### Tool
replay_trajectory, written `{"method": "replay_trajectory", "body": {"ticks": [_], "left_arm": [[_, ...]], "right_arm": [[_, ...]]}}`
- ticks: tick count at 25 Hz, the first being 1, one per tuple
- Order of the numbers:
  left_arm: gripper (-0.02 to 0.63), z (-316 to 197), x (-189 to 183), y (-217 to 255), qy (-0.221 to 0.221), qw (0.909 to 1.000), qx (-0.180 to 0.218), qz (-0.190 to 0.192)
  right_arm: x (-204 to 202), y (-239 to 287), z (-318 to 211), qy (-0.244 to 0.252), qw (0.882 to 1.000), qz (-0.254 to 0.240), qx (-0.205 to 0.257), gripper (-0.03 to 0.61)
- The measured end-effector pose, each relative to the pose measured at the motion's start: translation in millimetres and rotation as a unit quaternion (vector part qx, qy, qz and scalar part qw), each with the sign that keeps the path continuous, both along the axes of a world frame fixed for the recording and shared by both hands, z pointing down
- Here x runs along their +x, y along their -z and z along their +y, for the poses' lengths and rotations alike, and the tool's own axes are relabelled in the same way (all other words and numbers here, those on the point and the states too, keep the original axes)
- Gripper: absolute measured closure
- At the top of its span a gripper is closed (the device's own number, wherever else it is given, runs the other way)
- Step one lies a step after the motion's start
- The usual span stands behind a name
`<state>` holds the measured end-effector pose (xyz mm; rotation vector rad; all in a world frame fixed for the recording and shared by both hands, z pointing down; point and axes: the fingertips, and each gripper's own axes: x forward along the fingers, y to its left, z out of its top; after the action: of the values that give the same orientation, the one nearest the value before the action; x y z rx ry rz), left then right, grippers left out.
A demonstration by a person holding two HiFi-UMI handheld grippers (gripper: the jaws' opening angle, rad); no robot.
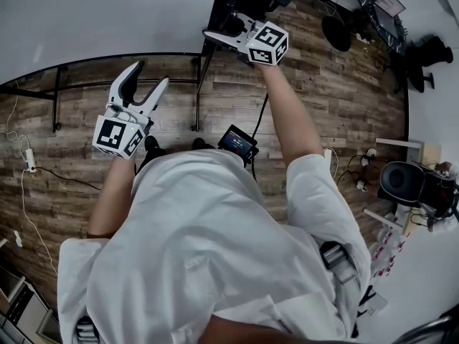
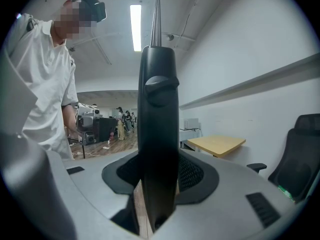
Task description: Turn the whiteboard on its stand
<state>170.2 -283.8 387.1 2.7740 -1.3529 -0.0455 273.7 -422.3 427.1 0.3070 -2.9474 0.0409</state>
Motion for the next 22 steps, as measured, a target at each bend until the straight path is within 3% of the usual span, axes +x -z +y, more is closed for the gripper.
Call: {"method": "replay_trajectory", "body": {"ticks": [15, 22], "left_arm": [[0.339, -1, 13, -5, -0.006, 1.0000, 0.002, 0.000], [0.339, -6, 36, -4, -0.010, 0.9999, 0.002, 0.001]], "right_arm": [[7, -3, 2, 0.010, 1.000, 0.004, 0.002, 0.403], [29, -3, -6, 0.003, 1.000, 0.004, -0.001, 0.403]]}}
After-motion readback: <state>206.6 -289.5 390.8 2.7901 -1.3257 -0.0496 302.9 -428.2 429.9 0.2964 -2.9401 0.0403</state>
